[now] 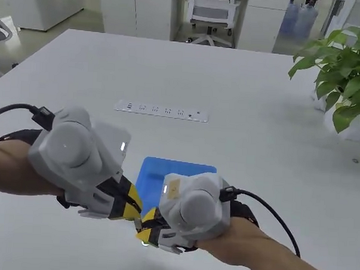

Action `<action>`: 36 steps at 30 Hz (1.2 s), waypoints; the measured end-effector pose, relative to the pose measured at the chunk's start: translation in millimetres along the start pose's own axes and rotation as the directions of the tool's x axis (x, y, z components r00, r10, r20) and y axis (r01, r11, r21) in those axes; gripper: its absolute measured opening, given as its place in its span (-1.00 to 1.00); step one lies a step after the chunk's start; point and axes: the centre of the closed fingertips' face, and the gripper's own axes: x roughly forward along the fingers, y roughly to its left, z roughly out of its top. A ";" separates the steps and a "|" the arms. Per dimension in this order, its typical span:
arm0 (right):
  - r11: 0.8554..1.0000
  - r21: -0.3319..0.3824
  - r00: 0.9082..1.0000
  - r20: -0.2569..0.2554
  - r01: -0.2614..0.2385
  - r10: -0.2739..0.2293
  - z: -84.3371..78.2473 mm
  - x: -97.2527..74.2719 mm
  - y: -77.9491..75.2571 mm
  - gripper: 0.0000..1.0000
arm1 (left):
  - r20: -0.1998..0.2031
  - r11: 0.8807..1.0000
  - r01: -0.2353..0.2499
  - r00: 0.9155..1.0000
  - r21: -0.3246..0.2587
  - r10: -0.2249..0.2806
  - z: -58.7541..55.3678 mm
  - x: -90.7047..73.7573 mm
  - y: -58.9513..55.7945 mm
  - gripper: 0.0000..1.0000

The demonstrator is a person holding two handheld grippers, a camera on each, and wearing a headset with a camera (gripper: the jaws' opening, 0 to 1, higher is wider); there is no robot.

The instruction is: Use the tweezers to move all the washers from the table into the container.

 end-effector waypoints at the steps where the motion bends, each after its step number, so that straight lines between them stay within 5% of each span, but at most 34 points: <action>1: 1.000 -0.002 1.000 0.000 0.003 -0.003 0.9 -1.0 -1.2 -0.82 | 0.001 1.000 -0.002 1.000 0.001 0.002 1.4 -1.2 0.2 -0.88; 14: 0.999 -0.021 0.999 0.001 0.040 -0.040 7.7 -16.0 -20.0 -0.82 | 0.016 0.999 -0.024 1.000 0.030 0.024 18.1 -10.7 11.8 -0.88; 36: 0.996 0.003 0.996 -0.001 0.090 -0.090 -4.1 -26.9 -66.7 -0.82 | 0.032 0.997 -0.034 0.999 0.068 0.032 27.6 -1.6 57.6 -0.88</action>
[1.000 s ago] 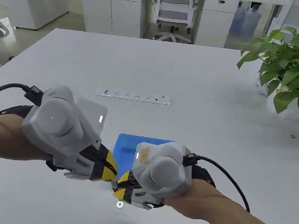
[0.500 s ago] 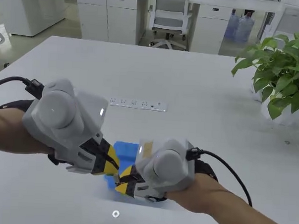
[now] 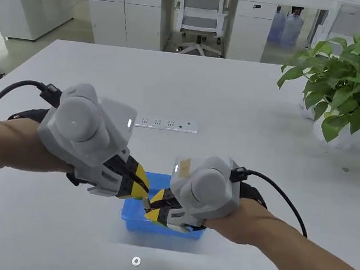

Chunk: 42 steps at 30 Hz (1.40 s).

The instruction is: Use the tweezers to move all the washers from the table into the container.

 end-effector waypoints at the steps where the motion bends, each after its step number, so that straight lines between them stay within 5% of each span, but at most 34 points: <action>1: 1.000 0.002 1.000 -0.001 0.002 -0.002 -1.2 0.5 -1.7 -0.82 | -0.002 1.000 0.001 1.000 0.002 -0.001 -0.9 1.8 2.3 -0.88; 25: 0.997 0.068 1.000 -0.014 -0.023 0.024 -31.8 24.7 -28.1 -0.81 | -0.013 0.999 0.043 0.999 -0.009 -0.043 -24.4 37.5 36.6 -0.87; 42: 0.993 0.098 0.997 -0.034 -0.067 0.070 -50.9 46.9 -32.4 -0.81 | -0.036 0.997 0.075 0.996 -0.031 -0.076 -43.6 59.0 43.3 -0.87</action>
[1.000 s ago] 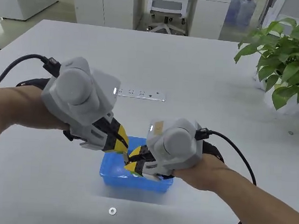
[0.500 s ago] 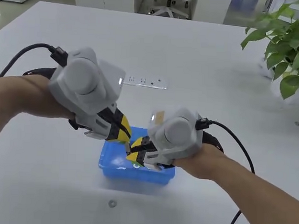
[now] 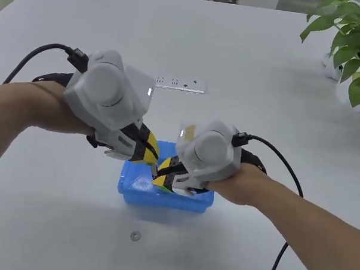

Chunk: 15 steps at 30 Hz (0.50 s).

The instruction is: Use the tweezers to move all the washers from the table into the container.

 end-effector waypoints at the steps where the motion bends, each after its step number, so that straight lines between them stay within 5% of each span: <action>1: 1.000 0.002 1.000 -0.001 -0.003 0.003 -0.5 0.7 0.1 -0.81 | -0.001 1.000 0.002 1.000 -0.001 -0.002 -0.6 0.5 -0.1 -0.87; 15: 1.000 -0.004 1.000 -0.012 -0.006 0.006 -3.1 4.3 -0.9 -0.80 | -0.010 1.000 0.005 1.000 0.000 -0.005 -4.4 2.5 0.1 -0.87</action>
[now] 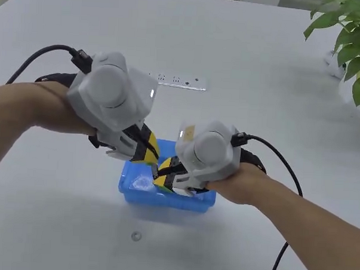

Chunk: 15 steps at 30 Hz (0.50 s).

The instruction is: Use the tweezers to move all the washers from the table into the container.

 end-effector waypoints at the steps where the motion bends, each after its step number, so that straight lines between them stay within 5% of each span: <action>1: 1.000 -0.001 1.000 0.000 0.000 0.000 0.2 -0.1 0.3 -0.80 | 0.000 1.000 0.000 1.000 0.001 0.000 0.0 -0.2 -0.2 -0.87; 15: 1.000 -0.015 1.000 0.007 0.017 -0.017 7.7 -8.4 1.1 -0.79 | 0.004 1.000 -0.016 1.000 0.012 0.016 6.7 -9.5 -2.8 -0.87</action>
